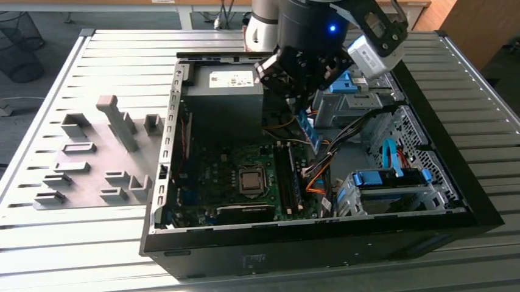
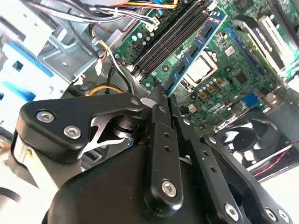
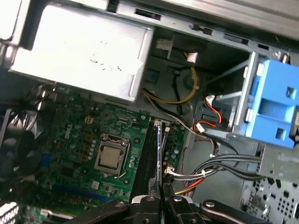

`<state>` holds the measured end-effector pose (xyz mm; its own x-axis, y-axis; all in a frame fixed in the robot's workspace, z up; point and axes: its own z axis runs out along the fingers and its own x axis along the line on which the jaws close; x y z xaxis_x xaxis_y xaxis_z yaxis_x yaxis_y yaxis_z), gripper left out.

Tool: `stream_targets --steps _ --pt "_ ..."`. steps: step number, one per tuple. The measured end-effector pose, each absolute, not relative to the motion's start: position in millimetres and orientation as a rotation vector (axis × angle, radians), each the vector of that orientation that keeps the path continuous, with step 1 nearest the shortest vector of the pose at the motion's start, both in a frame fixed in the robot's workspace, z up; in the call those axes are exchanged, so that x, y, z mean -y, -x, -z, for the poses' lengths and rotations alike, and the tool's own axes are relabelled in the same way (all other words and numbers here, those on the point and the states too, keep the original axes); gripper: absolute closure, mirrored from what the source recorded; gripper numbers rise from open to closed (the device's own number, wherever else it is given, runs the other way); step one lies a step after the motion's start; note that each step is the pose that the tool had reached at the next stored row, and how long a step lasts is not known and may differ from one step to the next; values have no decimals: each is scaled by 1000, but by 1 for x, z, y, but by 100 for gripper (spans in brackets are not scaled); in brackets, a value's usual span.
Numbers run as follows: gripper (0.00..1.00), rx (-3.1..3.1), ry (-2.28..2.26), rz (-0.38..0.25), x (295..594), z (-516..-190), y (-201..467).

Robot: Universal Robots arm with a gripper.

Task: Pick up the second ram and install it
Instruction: 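Insert the second ram into the second slot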

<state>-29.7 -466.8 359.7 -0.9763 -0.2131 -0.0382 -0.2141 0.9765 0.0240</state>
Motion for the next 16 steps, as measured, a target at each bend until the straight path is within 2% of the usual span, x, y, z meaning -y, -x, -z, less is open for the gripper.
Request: stream_targets --steps 7,16 --pt "86 -3101 145 -40 467 -355 30" --pt "86 -3136 143 -44 467 -351 30"
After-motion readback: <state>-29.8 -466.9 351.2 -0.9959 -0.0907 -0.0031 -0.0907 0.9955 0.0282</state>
